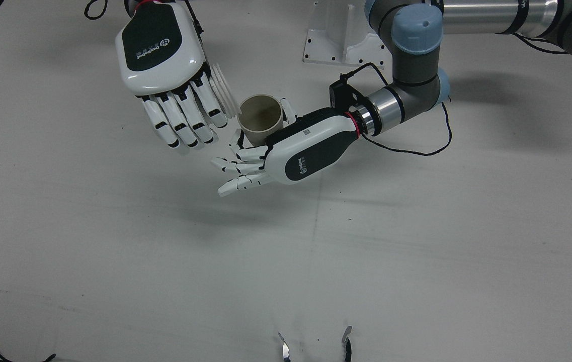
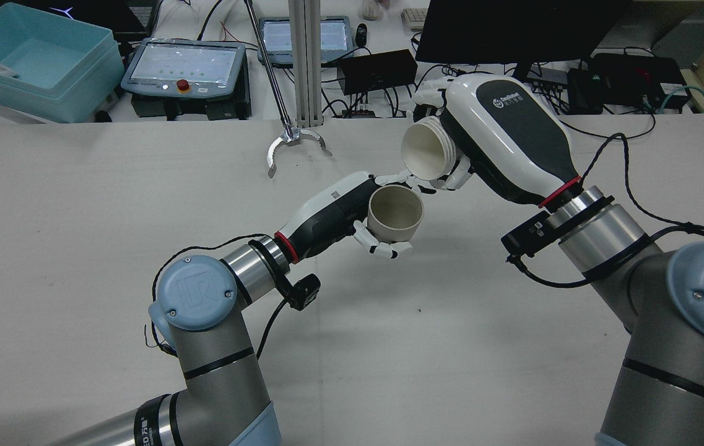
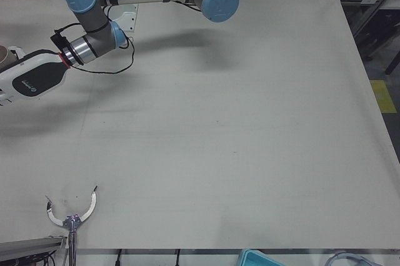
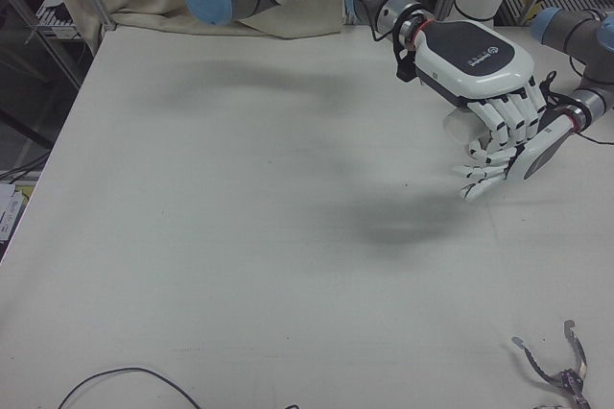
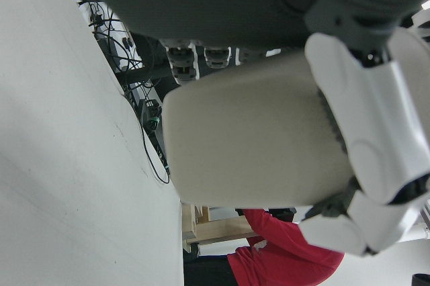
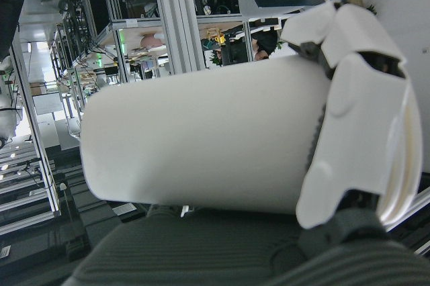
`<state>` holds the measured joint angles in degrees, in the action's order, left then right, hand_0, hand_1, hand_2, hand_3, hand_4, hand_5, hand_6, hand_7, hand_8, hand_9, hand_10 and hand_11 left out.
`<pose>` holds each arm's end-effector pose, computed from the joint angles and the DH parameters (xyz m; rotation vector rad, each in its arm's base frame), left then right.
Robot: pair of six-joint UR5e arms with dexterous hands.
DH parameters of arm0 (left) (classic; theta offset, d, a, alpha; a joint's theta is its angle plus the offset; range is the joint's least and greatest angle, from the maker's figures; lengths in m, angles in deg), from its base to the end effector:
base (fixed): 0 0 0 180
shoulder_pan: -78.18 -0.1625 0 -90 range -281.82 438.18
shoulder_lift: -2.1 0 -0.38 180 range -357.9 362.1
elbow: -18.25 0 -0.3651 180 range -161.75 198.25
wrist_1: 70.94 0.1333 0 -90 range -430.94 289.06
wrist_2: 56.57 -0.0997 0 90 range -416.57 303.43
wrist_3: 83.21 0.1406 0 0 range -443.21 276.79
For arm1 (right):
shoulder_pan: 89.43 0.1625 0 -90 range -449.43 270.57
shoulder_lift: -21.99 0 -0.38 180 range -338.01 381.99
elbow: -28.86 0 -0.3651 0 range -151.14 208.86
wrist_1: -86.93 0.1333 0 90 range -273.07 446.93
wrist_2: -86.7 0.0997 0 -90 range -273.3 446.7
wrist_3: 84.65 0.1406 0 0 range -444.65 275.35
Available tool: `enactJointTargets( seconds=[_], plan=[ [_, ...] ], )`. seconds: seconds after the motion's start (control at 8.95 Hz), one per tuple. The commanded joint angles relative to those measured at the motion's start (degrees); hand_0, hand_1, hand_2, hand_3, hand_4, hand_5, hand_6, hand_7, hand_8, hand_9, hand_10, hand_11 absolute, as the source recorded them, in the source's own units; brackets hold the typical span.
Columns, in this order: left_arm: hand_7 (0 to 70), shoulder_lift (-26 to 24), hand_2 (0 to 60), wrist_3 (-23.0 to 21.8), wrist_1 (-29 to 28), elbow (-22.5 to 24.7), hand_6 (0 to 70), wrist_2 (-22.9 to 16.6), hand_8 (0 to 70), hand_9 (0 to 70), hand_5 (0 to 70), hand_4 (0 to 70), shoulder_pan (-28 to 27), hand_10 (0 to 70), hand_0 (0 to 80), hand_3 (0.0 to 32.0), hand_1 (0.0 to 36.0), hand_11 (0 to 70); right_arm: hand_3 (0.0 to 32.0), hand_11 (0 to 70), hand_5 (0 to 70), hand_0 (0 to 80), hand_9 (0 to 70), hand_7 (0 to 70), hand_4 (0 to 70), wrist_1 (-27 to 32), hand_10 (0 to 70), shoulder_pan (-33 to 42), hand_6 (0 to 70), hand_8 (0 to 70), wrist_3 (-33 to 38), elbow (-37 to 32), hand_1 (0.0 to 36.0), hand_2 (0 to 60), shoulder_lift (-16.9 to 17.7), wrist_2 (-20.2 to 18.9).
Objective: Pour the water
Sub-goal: 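Tilt the right hand's cup over the left hand's cup to pour, then raise both held cups upright and move them apart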
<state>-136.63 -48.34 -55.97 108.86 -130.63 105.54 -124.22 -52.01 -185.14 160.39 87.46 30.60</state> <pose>0.5350 -0.4704 0.1422 -0.3979 2.3374 -1.0714 -0.2356 -0.4469 0.1895 1.1996 -1.8481 0.9092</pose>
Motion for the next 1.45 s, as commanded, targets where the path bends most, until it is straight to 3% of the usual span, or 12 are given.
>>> enactJointTargets(
  seconds=[0.0,0.11,0.22,0.45,0.67,0.89,1.12,1.34],
  plan=[
    [22.2,0.4,52.6,-0.4,-0.1,0.3,19.3,-1.8,4.1,4.1,70.0,70.0,4.8,7.8,42.7,0.0,9.5,11.1,0.0,44.8,70.0,56.3,45.8,38.4,25.2,0.9,29.2,7.3,42.4,35.6,17.7,2.4,36.0,60.0,3.7,9.5],
    [21.8,0.7,51.8,-0.9,-0.1,0.4,19.0,-2.8,4.1,4.1,70.0,70.0,8.4,7.8,43.1,0.0,9.7,11.1,0.0,44.8,70.0,56.6,46.3,38.9,25.4,0.9,29.2,10.1,42.7,35.9,28.9,0.0,36.0,60.0,6.5,13.3],
    [21.6,3.5,51.8,-3.7,0.2,0.4,18.6,-2.8,4.0,4.0,70.0,70.0,11.5,7.7,43.4,0.0,9.9,11.0,0.0,44.6,70.0,57.1,46.3,38.2,24.8,0.9,29.1,12.9,42.0,35.8,39.8,-4.7,36.0,60.0,8.6,14.0],
    [21.6,10.4,52.1,-6.6,0.0,0.9,18.9,-2.5,4.3,4.3,70.0,70.0,17.4,8.0,43.7,0.0,10.1,11.4,0.0,43.7,70.0,57.1,46.3,36.1,23.7,1.0,28.5,15.2,40.1,35.7,67.4,-22.7,35.9,60.0,9.9,13.9],
    [21.8,19.9,51.0,-7.8,-3.3,1.9,19.0,-2.0,4.4,4.5,70.0,69.6,21.8,8.1,43.9,0.0,10.0,11.6,0.0,48.9,70.0,53.0,50.0,35.0,23.9,3.4,32.9,17.2,38.5,38.5,70.6,-28.5,29.6,60.0,10.9,13.9],
    [22.0,27.2,51.6,-12.9,-4.9,1.8,19.5,3.5,4.6,4.6,70.0,70.0,23.4,8.3,44.1,0.0,10.1,11.9,0.0,48.9,70.0,54.0,50.5,36.0,25.0,9.5,32.9,16.0,39.2,38.9,71.4,-35.1,29.0,60.0,10.2,13.9],
    [21.5,30.9,51.1,-13.6,-6.1,1.4,18.6,4.1,4.6,4.8,70.0,69.0,23.5,8.3,43.9,0.0,10.1,12.0,0.0,55.8,70.0,52.9,55.2,39.1,26.2,18.2,38.4,12.6,42.3,42.6,75.7,-42.8,27.7,60.0,11.6,13.2],
    [21.0,37.0,50.0,-13.7,-11.5,-1.0,17.8,6.1,4.5,4.9,70.0,67.5,25.6,8.5,43.6,0.0,9.7,12.2,0.0,57.1,70.0,53.7,56.5,39.6,26.3,18.5,39.4,9.0,43.3,43.7,78.3,-43.3,28.5,60.0,14.5,12.9]
  ],
)
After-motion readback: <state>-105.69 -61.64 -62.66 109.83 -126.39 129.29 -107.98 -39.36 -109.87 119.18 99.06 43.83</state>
